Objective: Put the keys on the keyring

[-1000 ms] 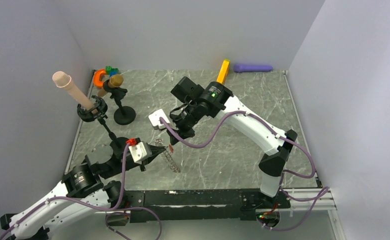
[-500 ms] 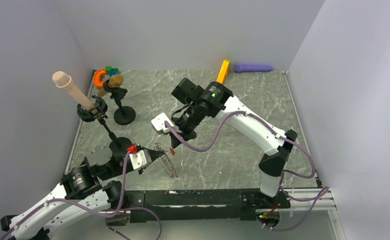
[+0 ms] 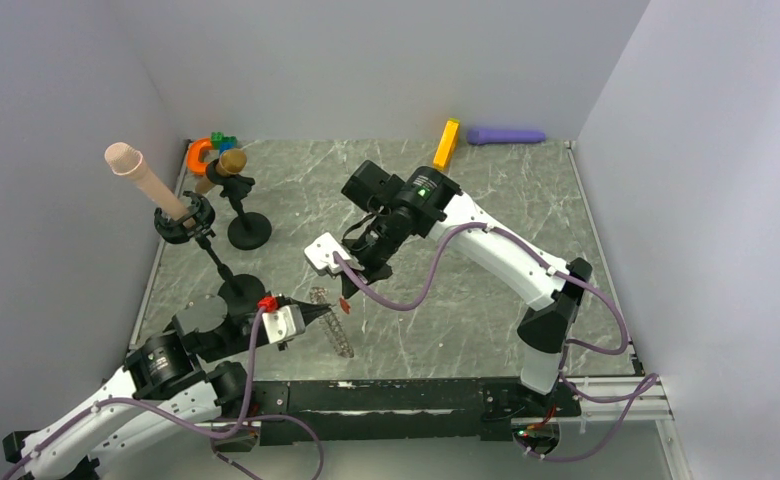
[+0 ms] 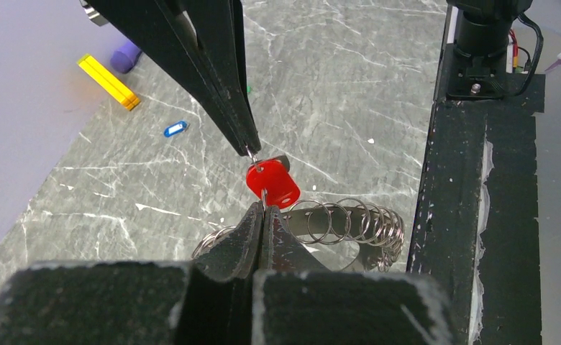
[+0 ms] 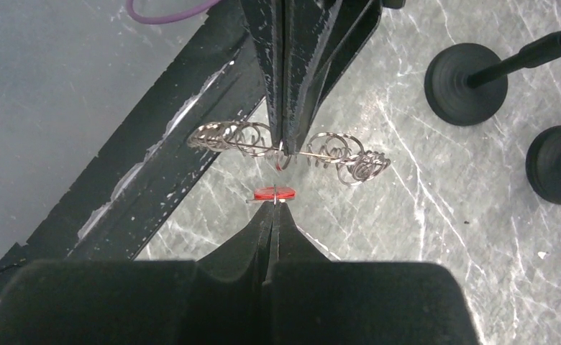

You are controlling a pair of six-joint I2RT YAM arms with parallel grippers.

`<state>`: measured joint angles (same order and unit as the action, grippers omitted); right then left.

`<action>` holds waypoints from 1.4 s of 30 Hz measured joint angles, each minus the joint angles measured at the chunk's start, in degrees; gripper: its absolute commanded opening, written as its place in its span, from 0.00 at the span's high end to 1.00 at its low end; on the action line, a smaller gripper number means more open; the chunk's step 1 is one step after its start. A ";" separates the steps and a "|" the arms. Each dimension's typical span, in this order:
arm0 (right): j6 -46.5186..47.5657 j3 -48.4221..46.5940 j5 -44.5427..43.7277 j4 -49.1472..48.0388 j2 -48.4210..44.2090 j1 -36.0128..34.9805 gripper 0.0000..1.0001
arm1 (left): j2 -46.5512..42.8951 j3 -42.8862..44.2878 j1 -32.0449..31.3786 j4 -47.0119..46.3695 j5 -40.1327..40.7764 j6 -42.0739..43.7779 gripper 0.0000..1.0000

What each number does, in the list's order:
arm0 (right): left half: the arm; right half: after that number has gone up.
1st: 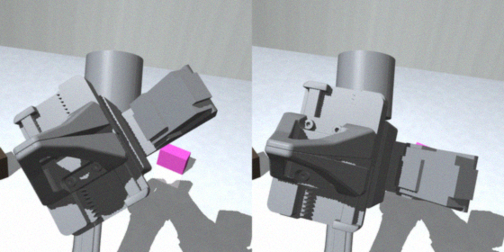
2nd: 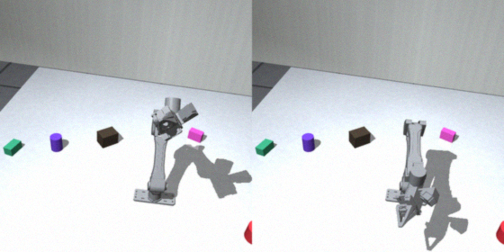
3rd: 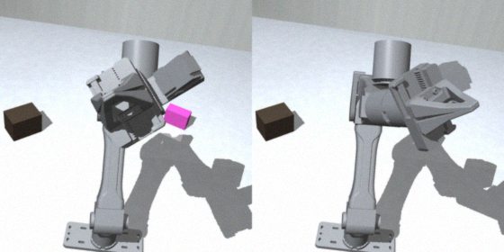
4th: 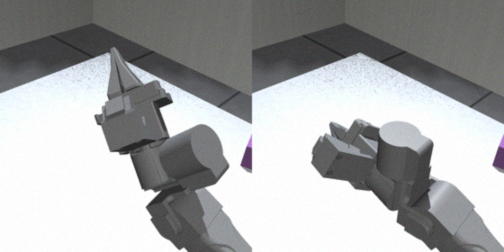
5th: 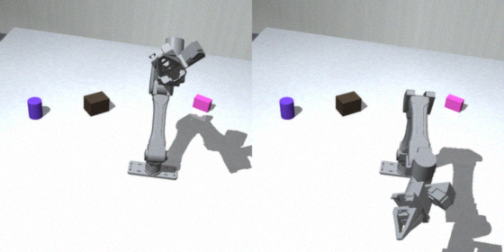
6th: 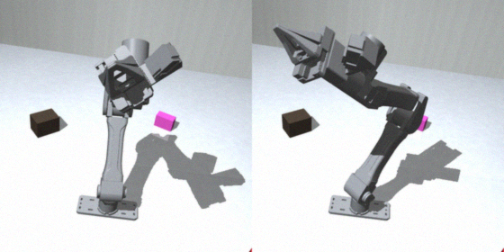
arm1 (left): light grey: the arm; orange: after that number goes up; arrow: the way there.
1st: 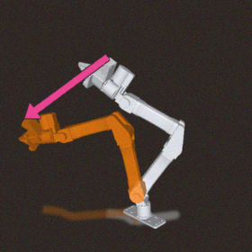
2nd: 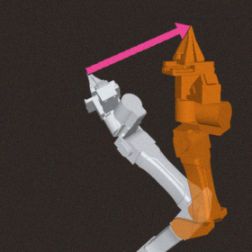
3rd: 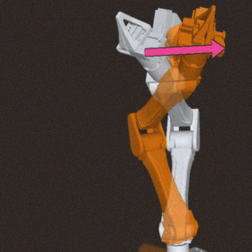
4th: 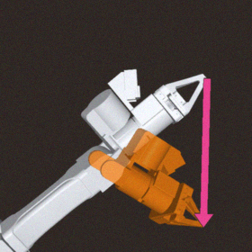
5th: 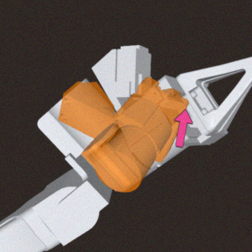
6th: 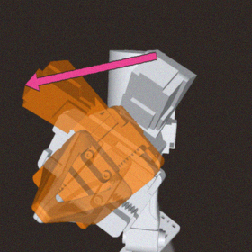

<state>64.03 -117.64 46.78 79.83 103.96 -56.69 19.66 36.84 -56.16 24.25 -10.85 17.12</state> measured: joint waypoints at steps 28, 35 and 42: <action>-3.63 0.61 -2.86 -4.87 0.00 -0.42 1.00 | -1.42 -0.35 0.00 -1.11 3.65 -0.50 1.00; -4.24 0.61 -2.84 -4.90 0.00 -0.42 1.00 | -1.05 -0.35 0.00 -1.14 4.44 -0.59 1.00; -4.68 0.61 -2.82 -4.92 0.00 -0.42 1.00 | -1.01 -0.35 0.00 -1.29 4.94 -1.36 1.00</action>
<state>59.35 -117.03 43.97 74.91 103.96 -57.10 18.65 36.49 -56.16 22.96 -5.91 15.77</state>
